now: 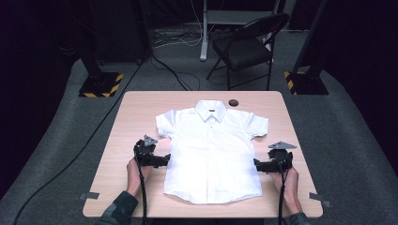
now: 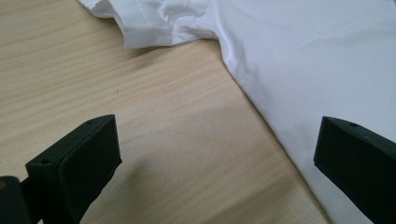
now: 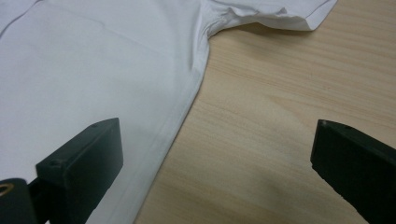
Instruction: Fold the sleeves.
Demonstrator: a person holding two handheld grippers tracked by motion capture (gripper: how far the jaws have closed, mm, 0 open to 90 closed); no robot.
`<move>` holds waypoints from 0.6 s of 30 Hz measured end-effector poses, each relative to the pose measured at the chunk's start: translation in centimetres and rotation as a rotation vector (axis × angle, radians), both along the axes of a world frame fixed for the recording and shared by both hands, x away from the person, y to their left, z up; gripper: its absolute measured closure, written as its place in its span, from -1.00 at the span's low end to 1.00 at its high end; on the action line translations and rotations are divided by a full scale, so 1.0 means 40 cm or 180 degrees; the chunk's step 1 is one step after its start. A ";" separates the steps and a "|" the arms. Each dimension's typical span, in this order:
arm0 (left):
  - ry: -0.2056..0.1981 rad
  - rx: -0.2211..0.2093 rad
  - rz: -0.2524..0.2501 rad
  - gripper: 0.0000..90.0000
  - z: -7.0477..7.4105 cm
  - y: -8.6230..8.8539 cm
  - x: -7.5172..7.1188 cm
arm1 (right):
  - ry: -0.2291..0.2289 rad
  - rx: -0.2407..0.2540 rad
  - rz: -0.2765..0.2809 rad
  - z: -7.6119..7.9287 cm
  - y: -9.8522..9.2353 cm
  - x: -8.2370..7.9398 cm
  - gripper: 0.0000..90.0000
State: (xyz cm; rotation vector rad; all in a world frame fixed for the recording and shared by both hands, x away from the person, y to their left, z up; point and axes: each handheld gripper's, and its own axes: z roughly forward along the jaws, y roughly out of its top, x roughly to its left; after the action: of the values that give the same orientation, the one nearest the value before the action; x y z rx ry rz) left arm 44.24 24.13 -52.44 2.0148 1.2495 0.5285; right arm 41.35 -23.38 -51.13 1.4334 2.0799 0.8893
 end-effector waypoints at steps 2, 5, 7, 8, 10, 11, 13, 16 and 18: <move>-0.0018 -0.0020 0.0022 -1.00 0.003 -0.002 0.004 | -0.0002 0.0001 -0.0016 0.002 0.000 0.004 -0.97; -0.0021 -0.0049 0.0032 -1.00 0.006 -0.004 0.014 | -0.0014 -0.0002 -0.0035 0.007 -0.001 0.011 -0.97; -0.0015 -0.0054 0.0038 -1.00 0.006 -0.006 0.022 | -0.0014 0.0018 -0.0062 0.008 -0.001 0.016 -0.96; -0.0027 -0.0054 0.0052 -1.00 0.006 -0.008 0.025 | -0.0013 0.0007 -0.0060 0.008 -0.001 0.020 -0.96; -0.0004 -0.0064 0.0047 -1.00 0.006 -0.010 0.032 | -0.0016 -0.0028 -0.0069 0.007 0.002 0.027 -0.96; -0.0014 -0.0076 0.0066 -1.00 0.006 -0.012 0.035 | -0.0025 -0.0016 -0.0077 0.008 0.002 0.031 -0.96; 0.0000 -0.0083 0.0070 -1.00 0.008 -0.015 0.040 | -0.0028 0.0006 -0.0103 0.010 0.001 0.040 -0.96; 0.0026 -0.0042 0.0058 -1.00 0.007 -0.024 0.049 | -0.0019 -0.0006 -0.0129 0.007 0.001 0.050 -0.96; 0.0061 -0.0007 0.0056 -1.00 0.003 -0.030 0.055 | 0.0003 -0.0009 -0.0171 0.001 -0.001 0.058 -0.96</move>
State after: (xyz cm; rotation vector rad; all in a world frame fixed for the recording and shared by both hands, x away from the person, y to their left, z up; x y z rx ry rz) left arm 46.45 22.95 -52.32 2.0130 1.2798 0.5172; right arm 43.65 -23.41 -51.08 1.4812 2.0325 0.8644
